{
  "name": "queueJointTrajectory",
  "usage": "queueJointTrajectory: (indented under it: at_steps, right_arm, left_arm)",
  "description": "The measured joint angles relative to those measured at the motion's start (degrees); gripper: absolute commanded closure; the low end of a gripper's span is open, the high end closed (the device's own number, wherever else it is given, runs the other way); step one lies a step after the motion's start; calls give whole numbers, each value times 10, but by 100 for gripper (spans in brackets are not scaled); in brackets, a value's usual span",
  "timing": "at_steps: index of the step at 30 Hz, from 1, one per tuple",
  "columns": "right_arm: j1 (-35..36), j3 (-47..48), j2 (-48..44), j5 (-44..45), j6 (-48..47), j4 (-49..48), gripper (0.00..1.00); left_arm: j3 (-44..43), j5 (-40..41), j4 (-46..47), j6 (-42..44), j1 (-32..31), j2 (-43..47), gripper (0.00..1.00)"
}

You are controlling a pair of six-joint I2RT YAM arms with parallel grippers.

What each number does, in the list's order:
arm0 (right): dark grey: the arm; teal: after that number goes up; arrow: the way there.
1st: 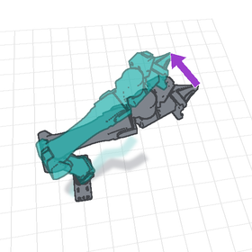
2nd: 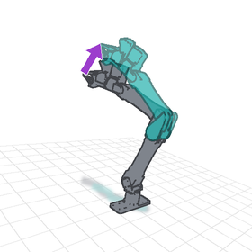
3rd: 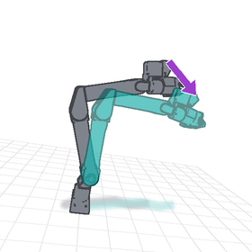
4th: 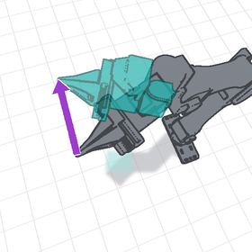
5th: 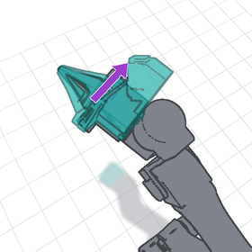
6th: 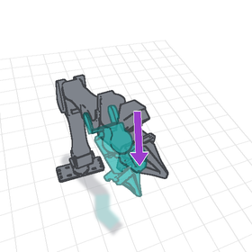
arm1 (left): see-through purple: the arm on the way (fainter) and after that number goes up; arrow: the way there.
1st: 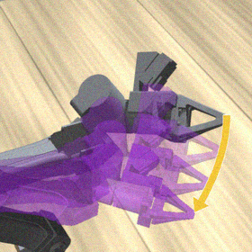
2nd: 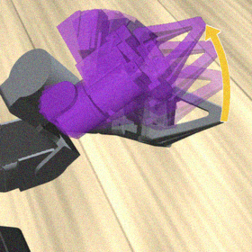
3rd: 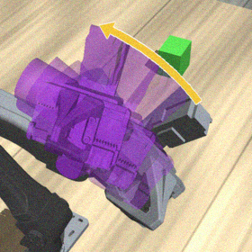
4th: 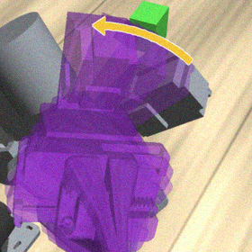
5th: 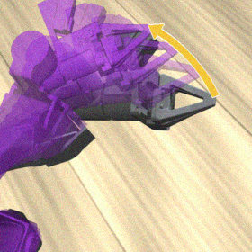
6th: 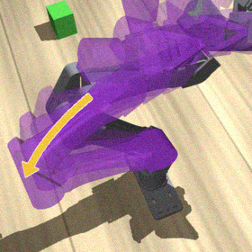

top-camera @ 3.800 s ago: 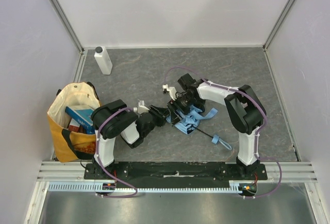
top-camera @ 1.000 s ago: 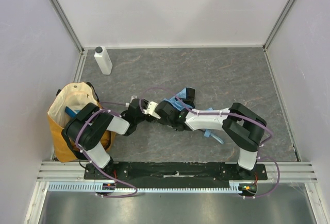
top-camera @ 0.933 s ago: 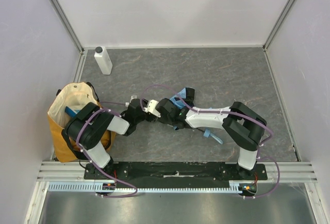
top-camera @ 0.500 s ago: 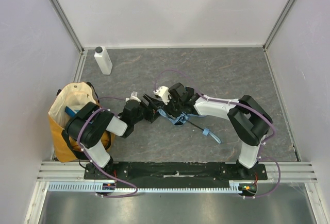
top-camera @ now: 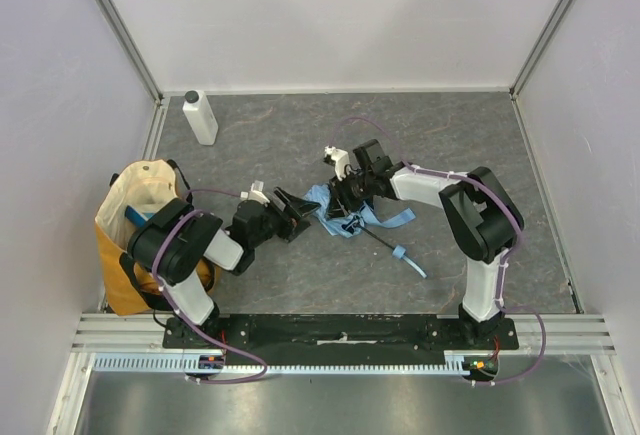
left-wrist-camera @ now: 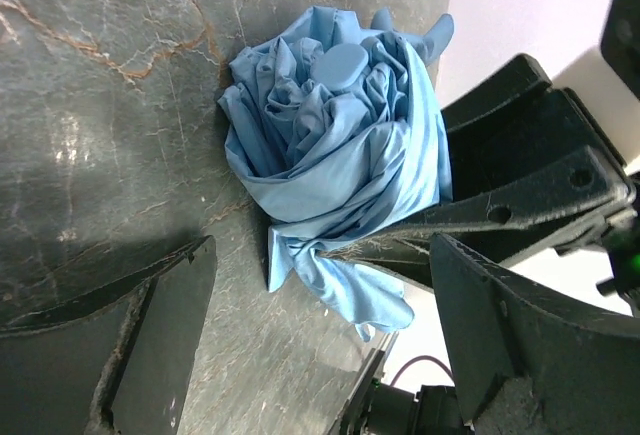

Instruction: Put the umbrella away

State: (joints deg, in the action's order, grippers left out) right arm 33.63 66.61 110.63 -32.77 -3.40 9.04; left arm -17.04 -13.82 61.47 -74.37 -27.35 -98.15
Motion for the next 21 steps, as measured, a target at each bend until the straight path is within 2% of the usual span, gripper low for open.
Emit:
queueJointTrajectory:
  at_steps: [6,12,14,21]
  right_arm:
    - [-32,2,28,-91,51,-31,100]
    - [-36,-9,35,-133,82,-57,100]
    - [-40,-10,38,-144,86,-64,100]
    - [-52,-15,49,-181,101,-84,100]
  left_arm:
    - [-13,-14,53,-15,0,-50,9]
    - [-40,-20,140,-74,-8,-125,8]
    - [-37,-11,152,-91,-10,-130,11]
    - [-35,54,89,-110,-41,-97,11]
